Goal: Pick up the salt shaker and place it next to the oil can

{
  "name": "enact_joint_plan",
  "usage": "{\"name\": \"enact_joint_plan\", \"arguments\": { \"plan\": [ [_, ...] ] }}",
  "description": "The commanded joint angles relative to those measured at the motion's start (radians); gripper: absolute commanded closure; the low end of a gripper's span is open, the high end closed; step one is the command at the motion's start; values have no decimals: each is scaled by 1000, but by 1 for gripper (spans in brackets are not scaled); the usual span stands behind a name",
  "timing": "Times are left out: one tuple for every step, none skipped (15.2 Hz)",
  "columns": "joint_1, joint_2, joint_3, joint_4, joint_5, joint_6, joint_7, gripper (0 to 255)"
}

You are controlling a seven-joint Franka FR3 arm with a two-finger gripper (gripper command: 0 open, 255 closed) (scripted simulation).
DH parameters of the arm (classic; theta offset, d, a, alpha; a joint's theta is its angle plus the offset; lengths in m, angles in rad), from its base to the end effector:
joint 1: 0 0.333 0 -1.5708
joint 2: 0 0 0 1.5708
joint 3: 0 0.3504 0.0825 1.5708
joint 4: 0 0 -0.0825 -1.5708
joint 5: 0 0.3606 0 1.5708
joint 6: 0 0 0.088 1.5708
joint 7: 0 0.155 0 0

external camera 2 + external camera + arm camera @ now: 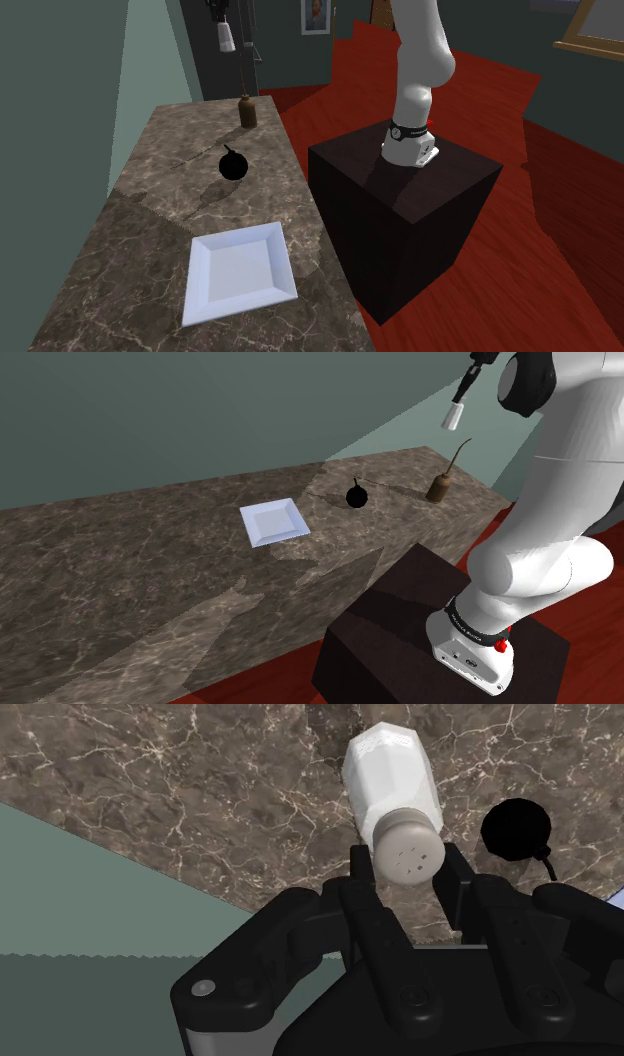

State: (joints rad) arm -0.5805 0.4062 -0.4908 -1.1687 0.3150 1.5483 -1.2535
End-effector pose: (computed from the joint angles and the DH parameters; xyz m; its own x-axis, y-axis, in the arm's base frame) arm 0.4113 -0.5106 0.5689 0.9667 0.2227 0.1259 0.2274 -0.9735 -0.0240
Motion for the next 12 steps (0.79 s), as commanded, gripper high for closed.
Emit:
{"name": "enact_joint_plan", "arguments": {
  "plan": [
    [11, -14, -1, -47, -6, 34, -3, 255],
    [15, -19, -1, -68, -8, 50, -5, 255],
    [18, -23, -1, -87, -10, 66, -7, 255],
    [22, -26, -1, -106, -11, 81, -9, 255],
    [25, -30, -1, -125, -13, 96, -10, 255],
    [28, -33, -1, -143, -14, 111, -12, 255],
    [31, -35, 0, -160, -14, 125, -14, 255],
    [33, -37, 0, -176, -15, 140, -16, 255],
    [36, -39, 0, -193, -15, 154, -18, 255],
    [38, -41, 0, -208, -16, 168, -20, 255],
    [40, -42, 1, -224, -16, 182, -21, 255],
    [42, -43, 1, -238, -16, 196, -23, 255]
  ]
}}
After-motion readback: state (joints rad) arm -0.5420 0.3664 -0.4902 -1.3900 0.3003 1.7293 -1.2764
